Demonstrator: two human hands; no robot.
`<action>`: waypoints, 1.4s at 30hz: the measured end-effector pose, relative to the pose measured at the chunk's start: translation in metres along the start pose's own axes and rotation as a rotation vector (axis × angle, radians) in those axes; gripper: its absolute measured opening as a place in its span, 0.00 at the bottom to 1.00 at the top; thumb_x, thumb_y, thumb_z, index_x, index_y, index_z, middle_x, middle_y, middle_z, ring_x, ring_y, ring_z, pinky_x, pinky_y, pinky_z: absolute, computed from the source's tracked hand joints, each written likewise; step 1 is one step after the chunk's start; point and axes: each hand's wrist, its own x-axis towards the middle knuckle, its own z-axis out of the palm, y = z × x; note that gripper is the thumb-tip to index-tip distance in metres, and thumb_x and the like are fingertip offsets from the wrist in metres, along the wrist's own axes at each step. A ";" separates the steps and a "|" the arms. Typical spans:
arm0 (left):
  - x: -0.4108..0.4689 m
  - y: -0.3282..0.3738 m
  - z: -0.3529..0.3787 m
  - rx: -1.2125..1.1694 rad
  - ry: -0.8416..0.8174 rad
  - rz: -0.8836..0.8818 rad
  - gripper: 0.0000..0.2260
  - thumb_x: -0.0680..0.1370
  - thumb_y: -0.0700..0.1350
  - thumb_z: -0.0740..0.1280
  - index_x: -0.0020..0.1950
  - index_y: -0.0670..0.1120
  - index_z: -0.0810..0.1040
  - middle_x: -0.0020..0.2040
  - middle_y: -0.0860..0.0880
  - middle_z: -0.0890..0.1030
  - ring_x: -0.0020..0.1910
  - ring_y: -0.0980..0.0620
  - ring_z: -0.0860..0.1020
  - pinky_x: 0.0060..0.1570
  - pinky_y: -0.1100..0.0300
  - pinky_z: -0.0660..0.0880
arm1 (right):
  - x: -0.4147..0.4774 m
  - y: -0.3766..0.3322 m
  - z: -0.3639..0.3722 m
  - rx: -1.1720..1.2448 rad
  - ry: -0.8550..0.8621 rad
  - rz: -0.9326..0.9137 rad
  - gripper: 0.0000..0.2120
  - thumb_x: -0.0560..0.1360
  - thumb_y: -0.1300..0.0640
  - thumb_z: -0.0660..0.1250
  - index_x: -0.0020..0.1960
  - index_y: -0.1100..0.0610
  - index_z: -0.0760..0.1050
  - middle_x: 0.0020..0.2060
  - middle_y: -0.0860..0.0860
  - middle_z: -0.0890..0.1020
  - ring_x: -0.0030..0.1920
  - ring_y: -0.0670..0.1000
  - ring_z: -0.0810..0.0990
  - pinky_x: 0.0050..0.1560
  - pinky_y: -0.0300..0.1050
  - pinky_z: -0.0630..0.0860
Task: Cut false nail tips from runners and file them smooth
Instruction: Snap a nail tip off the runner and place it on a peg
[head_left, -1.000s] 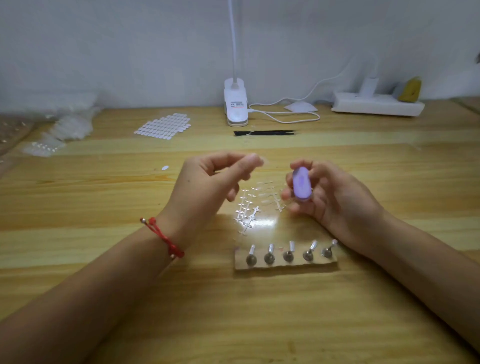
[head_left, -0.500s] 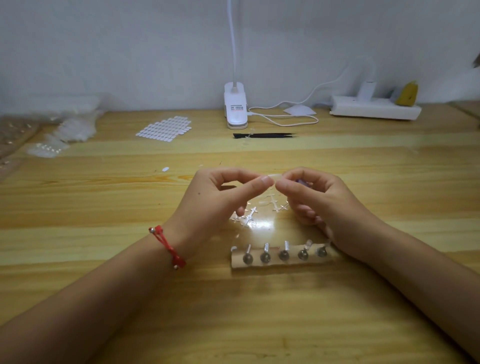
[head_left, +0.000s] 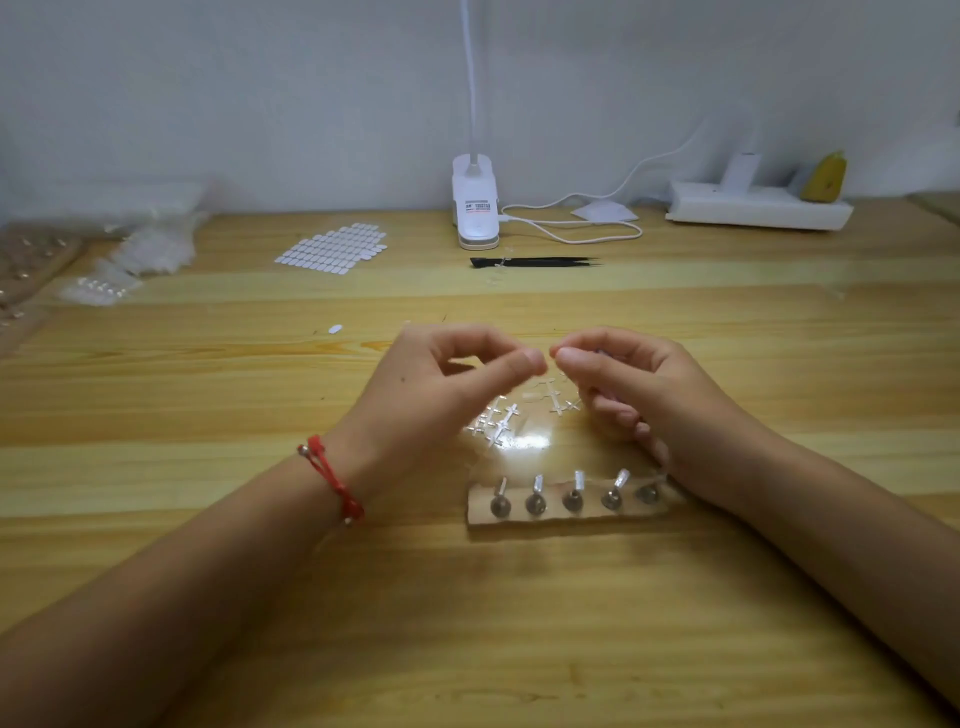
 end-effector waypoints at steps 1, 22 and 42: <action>0.002 0.001 -0.006 0.016 0.017 0.014 0.09 0.67 0.53 0.70 0.40 0.49 0.83 0.26 0.58 0.74 0.25 0.61 0.67 0.26 0.71 0.63 | 0.001 -0.001 -0.001 0.057 0.025 0.018 0.07 0.64 0.50 0.73 0.41 0.51 0.83 0.28 0.45 0.71 0.23 0.41 0.62 0.24 0.32 0.53; 0.025 0.004 -0.005 1.087 -0.301 0.225 0.07 0.73 0.60 0.68 0.49 0.63 0.79 0.49 0.60 0.74 0.48 0.60 0.68 0.42 0.58 0.69 | 0.005 -0.003 -0.010 0.318 0.092 0.142 0.06 0.71 0.56 0.68 0.47 0.55 0.78 0.31 0.46 0.73 0.25 0.42 0.63 0.22 0.32 0.61; 0.017 0.008 0.008 0.597 0.125 0.620 0.05 0.74 0.46 0.70 0.45 0.46 0.84 0.39 0.53 0.81 0.32 0.58 0.78 0.34 0.72 0.72 | -0.001 -0.005 -0.005 0.077 -0.041 0.010 0.09 0.72 0.51 0.67 0.44 0.57 0.76 0.30 0.43 0.79 0.24 0.41 0.62 0.26 0.36 0.53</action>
